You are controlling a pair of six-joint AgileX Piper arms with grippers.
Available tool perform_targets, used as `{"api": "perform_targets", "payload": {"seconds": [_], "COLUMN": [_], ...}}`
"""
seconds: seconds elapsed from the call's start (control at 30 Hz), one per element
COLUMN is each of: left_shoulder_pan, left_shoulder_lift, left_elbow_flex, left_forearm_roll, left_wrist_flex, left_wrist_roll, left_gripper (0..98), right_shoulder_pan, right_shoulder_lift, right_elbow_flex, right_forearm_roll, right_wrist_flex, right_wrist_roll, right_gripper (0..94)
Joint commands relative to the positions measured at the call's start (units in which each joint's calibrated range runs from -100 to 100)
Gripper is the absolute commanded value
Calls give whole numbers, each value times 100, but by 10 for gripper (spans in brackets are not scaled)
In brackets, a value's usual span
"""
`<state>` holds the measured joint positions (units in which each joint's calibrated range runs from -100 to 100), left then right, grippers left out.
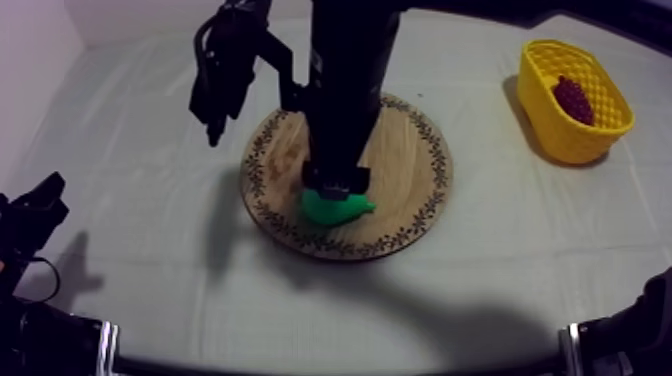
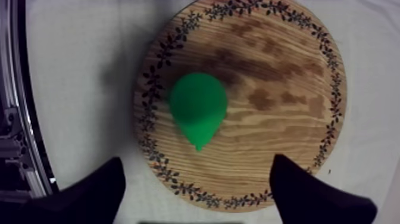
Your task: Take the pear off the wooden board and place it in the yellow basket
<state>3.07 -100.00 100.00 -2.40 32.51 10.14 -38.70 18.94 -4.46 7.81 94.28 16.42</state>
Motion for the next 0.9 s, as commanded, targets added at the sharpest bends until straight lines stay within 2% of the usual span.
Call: {"api": "perform_targets", "payload": {"seconds": [0.0, 0.37, 0.87], "left_shoulder_pan": [1, 1, 1], "left_shoulder_lift": [0, 0, 0], "left_elbow_flex": [0, 0, 0], "left_forearm_roll": [-2, -2, -2], "left_wrist_flex": [-1, -1, -1], "left_wrist_roll": [-1, -1, -1], "left_gripper": [1, 1, 1], "right_shoulder_pan": [9, 60, 206], "right_shoulder_lift": [38, 603, 1987], "right_elbow_flex": [69, 264, -319], "right_forearm_roll": [4, -99, -244], "right_wrist_flex": [-91, -539, -886], "right_wrist_roll": [39, 119, 179], "right_gripper": [805, 792, 760]}}
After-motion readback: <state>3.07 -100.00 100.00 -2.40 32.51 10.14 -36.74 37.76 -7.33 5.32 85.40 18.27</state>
